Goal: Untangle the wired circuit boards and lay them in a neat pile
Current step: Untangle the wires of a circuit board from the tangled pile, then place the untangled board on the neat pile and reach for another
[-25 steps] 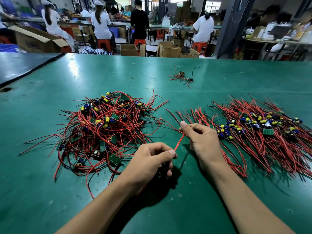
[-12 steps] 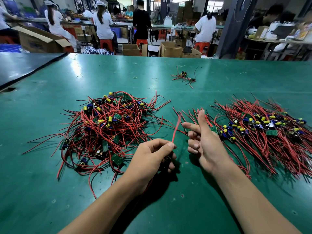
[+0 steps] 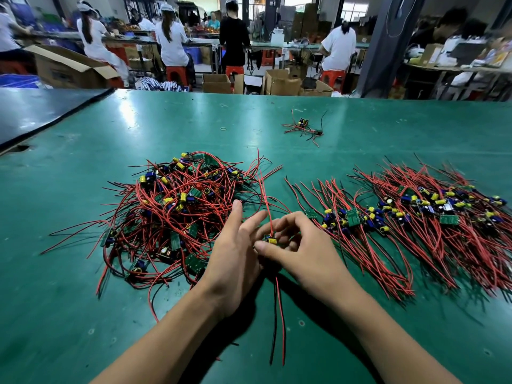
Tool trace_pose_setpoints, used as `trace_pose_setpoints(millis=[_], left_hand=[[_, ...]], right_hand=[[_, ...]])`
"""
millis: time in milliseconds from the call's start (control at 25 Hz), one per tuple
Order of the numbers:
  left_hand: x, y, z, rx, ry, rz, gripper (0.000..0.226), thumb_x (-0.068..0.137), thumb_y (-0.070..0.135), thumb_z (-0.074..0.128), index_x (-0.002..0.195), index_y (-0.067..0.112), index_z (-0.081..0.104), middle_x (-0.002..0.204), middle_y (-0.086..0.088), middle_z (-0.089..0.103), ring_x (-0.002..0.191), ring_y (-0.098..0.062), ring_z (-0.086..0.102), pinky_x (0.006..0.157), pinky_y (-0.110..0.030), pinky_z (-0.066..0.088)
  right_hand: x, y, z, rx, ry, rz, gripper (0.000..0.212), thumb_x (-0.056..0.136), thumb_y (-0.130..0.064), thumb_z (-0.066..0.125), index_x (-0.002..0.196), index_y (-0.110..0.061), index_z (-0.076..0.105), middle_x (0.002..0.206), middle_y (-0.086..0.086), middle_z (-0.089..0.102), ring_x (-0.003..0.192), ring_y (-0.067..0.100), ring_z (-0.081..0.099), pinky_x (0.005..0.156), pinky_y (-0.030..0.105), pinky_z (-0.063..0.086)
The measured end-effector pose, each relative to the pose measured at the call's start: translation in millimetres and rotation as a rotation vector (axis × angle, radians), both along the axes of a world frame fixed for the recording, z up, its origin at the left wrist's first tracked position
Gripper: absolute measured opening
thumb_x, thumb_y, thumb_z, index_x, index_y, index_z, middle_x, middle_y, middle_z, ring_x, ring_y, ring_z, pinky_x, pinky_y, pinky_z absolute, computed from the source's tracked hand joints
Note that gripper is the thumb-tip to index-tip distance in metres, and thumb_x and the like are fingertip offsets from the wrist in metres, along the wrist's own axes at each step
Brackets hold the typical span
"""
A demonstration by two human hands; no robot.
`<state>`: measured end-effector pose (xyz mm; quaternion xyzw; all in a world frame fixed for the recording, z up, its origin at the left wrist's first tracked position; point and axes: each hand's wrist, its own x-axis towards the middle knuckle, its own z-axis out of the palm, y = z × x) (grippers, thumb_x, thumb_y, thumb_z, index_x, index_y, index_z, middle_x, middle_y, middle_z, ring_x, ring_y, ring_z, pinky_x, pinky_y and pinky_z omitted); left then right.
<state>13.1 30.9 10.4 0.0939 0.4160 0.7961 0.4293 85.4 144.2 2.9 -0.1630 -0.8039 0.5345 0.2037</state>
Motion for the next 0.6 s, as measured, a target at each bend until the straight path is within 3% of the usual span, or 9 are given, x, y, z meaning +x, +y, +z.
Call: trace_pose_setpoints(millis=[120,280,360,480,600], left_hand=[[0,-1,0,0.012,0.021,0.002,0.087,0.08,0.07,0.039,0.15,0.018,0.034,0.143,-0.007,0.052,0.117,-0.022,0.063,0.103,-0.037,0.044],[0,0,-2,-0.061,0.035,0.043,0.079,0.078,0.067,0.043,0.141,0.02,0.048,0.137,-0.008,0.057,0.124,-0.02,0.057,0.11,-0.043,0.04],[2,0,-3,-0.104,0.044,0.053,0.062,0.084,0.056,0.048,0.129,0.014,0.057,0.128,-0.01,0.063,0.117,-0.026,0.063,0.1,-0.045,0.05],[5,-1,-1,-0.119,0.128,0.104,0.033,0.095,0.028,0.055,0.116,0.004,0.06,0.11,-0.017,0.068,0.088,-0.031,0.072,0.075,-0.043,0.061],[5,-5,0,-0.195,0.331,0.293,0.017,0.098,0.013,0.055,0.115,0.009,0.055,0.106,-0.019,0.061,0.067,-0.03,0.07,0.061,-0.04,0.061]], right_hand=[[0,-3,-1,0.084,0.027,-0.017,0.025,0.077,-0.014,0.083,0.087,-0.023,0.062,0.08,-0.004,0.072,0.066,0.007,0.065,0.066,0.02,0.052],[-1,23,2,0.151,0.069,-0.23,0.014,0.083,-0.02,0.079,0.093,-0.022,0.069,0.085,-0.007,0.072,0.077,0.01,0.067,0.072,0.014,0.05],[4,47,6,0.237,0.051,-0.364,0.015,0.086,-0.021,0.077,0.1,-0.021,0.072,0.093,-0.003,0.072,0.085,0.014,0.067,0.079,0.016,0.048],[14,72,9,0.493,-0.113,-0.542,0.027,0.089,-0.027,0.073,0.115,-0.02,0.072,0.113,0.008,0.067,0.106,0.028,0.06,0.098,0.036,0.044],[13,60,10,0.655,-0.076,-0.527,0.026,0.09,-0.03,0.071,0.114,-0.02,0.072,0.114,0.005,0.066,0.11,0.029,0.056,0.097,0.044,0.039]])
